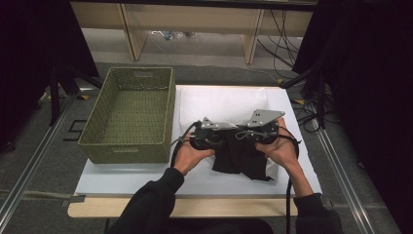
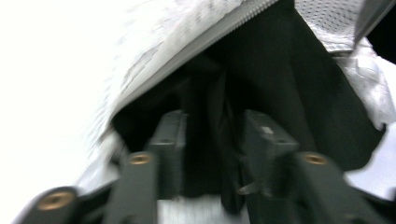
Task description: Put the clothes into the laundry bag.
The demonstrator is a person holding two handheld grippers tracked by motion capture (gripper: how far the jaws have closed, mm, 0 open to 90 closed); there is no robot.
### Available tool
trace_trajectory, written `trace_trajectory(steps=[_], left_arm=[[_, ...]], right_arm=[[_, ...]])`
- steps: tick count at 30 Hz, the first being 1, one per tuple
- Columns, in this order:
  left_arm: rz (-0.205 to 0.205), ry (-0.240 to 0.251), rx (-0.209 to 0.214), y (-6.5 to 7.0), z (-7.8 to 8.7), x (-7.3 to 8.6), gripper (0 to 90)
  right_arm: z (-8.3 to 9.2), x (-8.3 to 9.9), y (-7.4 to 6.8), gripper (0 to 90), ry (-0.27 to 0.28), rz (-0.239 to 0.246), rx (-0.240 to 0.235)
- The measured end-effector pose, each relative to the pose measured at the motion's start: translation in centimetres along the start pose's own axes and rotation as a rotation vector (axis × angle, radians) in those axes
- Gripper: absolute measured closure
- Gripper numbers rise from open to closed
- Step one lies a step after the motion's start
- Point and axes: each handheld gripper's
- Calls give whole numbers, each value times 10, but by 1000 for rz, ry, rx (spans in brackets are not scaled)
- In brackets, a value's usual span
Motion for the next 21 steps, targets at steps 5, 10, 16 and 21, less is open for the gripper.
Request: trace_trajectory(steps=[5,10,16,21], left_arm=[[-6,-32,-54,-5,23,11,492],[-26,-131,-146,-14,22,21,452],[-22,-174,-168,-24,1,29,469],[-3,-217,-224,-33,-13,36,478]], right_arm=[[-1,-1,-2,899,-13,5,-1],[-2,-1,-2,899,-13,11,-1],[-2,-1,-2,899,-10,11,-5],[-1,-1,-1,899,-5,8,-1]])
Point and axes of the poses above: each handheld gripper's, and its own axes: z roughly backward along the jaws, x roughly out of its underside, y roughly to its right, and after that the axes turned 8 degrees about x, right-handed
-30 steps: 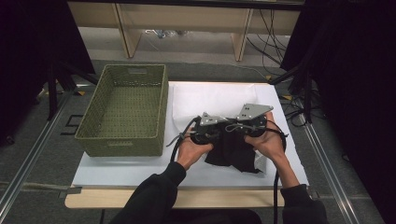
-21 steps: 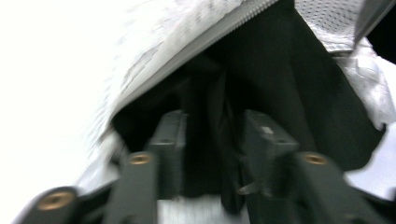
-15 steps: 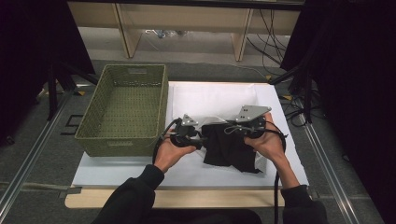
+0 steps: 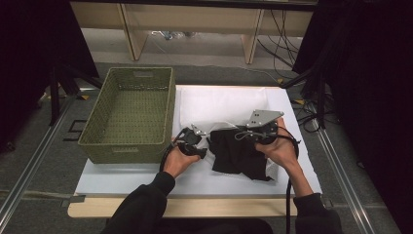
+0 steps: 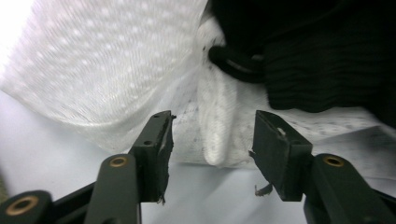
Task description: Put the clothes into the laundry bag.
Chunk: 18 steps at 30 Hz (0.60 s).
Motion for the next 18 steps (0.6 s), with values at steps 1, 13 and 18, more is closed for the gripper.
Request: trace_trajectory(steps=[1,13,18], left_arm=[[-3,-10,1,-2,-2,0,484],[-69,30,87,13,28,5,874],[-94,25,121,18,47,22,873]], right_arm=[[0,0,0,899,1,1,1],[0,2,0,899,-9,13,1],[-3,2,-3,899,-24,31,-3]])
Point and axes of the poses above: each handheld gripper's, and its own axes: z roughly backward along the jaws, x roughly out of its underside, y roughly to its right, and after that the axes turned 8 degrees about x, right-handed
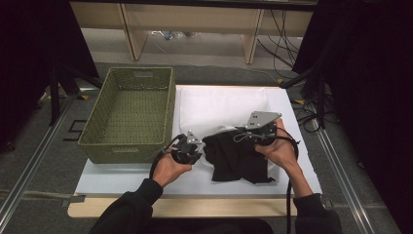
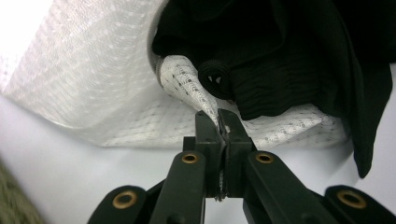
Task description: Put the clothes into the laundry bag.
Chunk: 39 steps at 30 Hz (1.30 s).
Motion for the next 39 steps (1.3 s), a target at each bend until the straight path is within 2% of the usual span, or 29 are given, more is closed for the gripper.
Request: trace_trajectory(steps=[3,5,6,8,9,11,13,14,15,16,17,18,20,22,24,25,27,29,30,32,35,36,39], left_arm=[[10,-20,16,2,3,10,873],[0,-52,62,5,7,15,873],[-5,-36,50,8,6,19,874],[-18,-55,64,15,10,24,874],[-18,-47,74,17,11,27,874],[-33,-59,104,27,16,31,874],[-68,-89,117,35,21,34,873],[-74,-90,107,38,21,35,872],[-99,-108,110,38,23,35,870],[-76,-91,110,38,22,38,869],[-63,-94,114,36,23,38,867],[-50,-88,115,35,23,39,855],[-51,-80,105,35,25,38,775],[-48,-57,75,42,29,33,669],[-41,-23,93,49,32,26,603],[-48,-14,116,54,32,22,595],[-75,-27,114,60,27,17,560],[-73,-36,87,62,16,14,472],[-81,-35,80,62,11,12,463],[-120,-53,75,63,2,9,430],[-158,-64,46,65,-9,6,354],[-155,-60,40,66,-11,5,336],[-185,-67,18,66,-16,0,332]], right_arm=[[-2,0,-3,899,-17,-2,-2],[-3,0,-4,899,-21,3,-7],[-3,0,-4,899,-19,6,-11],[-2,1,-4,899,-17,7,-9],[-2,1,-4,899,-17,7,-9],[-2,1,-4,899,-16,10,-16],[-2,0,-5,899,-14,13,-16],[-1,0,-6,899,-17,2,-14],[-2,0,-6,899,-13,17,-18],[-2,-1,-6,899,-13,20,-17],[-2,-1,-6,899,-12,18,-18],[-1,-2,-7,899,-19,4,-16],[-1,-3,-7,899,-10,18,-18],[-1,-3,-7,899,-8,22,-20],[-2,-3,-7,899,-7,22,-20],[-2,-3,-7,899,-8,22,-19],[-2,-3,-7,899,-8,22,-20],[-2,-3,-7,899,-9,22,-22],[-2,-3,-8,899,-8,22,-21],[-1,-4,-8,899,-7,21,-21],[0,-4,-7,899,-3,21,-24],[0,-4,-7,899,-3,21,-25],[-1,-4,-8,899,-9,14,-26]])
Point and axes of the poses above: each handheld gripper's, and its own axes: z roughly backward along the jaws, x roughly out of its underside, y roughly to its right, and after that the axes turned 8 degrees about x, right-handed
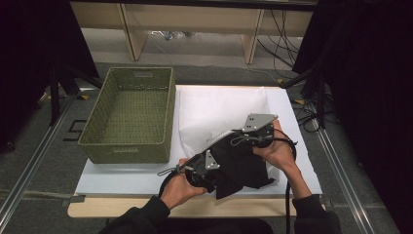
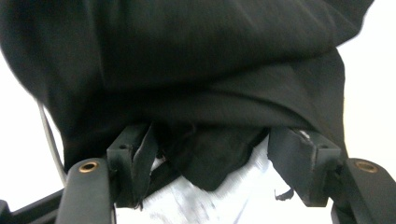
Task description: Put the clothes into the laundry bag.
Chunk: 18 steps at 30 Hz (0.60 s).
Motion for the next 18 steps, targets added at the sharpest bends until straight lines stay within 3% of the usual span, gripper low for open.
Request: trace_trajectory(steps=[4,7,11,16,18], left_arm=[[-6,-26,48,-8,-5,-10,502],[-43,-28,29,-6,-5,-12,596],[-42,-6,6,-6,-1,-16,692],[39,83,-4,-22,13,-33,703],[45,112,-20,-30,16,-42,705]], right_arm=[[-1,-1,0,900,4,3,-5],[-1,-2,0,899,11,4,-8],[0,-1,1,900,15,0,-7],[4,-2,3,900,29,-3,-1],[6,-3,4,900,35,-9,2]])
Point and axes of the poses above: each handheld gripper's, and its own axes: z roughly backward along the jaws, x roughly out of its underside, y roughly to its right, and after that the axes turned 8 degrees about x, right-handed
